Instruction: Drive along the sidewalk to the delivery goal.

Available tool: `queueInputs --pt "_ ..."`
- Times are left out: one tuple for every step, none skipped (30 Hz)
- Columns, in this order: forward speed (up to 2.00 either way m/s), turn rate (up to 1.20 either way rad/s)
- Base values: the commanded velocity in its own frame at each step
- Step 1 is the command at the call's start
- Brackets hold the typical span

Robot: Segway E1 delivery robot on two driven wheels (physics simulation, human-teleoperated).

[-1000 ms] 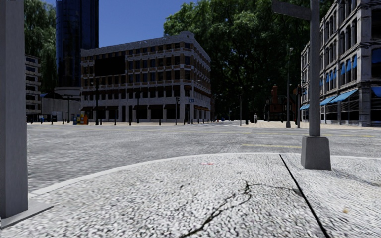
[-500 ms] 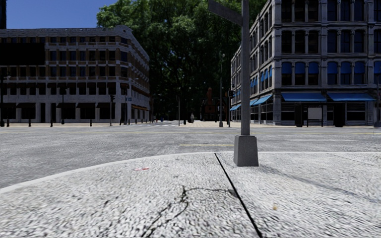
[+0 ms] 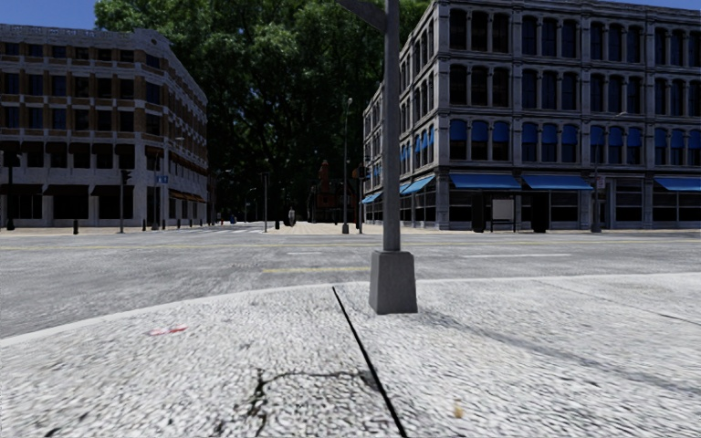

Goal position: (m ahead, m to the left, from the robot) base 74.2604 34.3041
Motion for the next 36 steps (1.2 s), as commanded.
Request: queueInputs --pt "0.73 0.0" --pt "0.73 0.0" --pt "0.73 0.0" --pt "0.72 0.0" --pt "0.72 0.0" --pt "0.71 0.02" --pt "0.71 0.14" --pt "0.71 0.23" --pt "0.71 0.3" --pt "0.71 0.3" --pt "0.71 0.37" --pt "0.71 0.43" --pt "0.71 0.52" --pt "0.71 0.52" --pt "0.71 0.56" --pt "0.71 0.57" --pt "0.71 0.58" --pt "0.71 0.58" --pt "0.71 0.58" --pt "0.71 0.58" --pt "0.72 0.59" --pt "0.75 0.6" --pt "0.75 0.6" --pt "0.75 0.6" --pt "0.75 0.6" --pt "0.76 0.6" --pt "0.76 0.6" --pt "0.77 0.61" --pt "0.77 0.61" --pt "0.8 0.62" --pt "0.8 0.62" --pt "0.82 0.65" --pt "0.83 0.66" --pt "0.85 0.68" --pt "0.85 0.68" --pt "0.86 0.69"
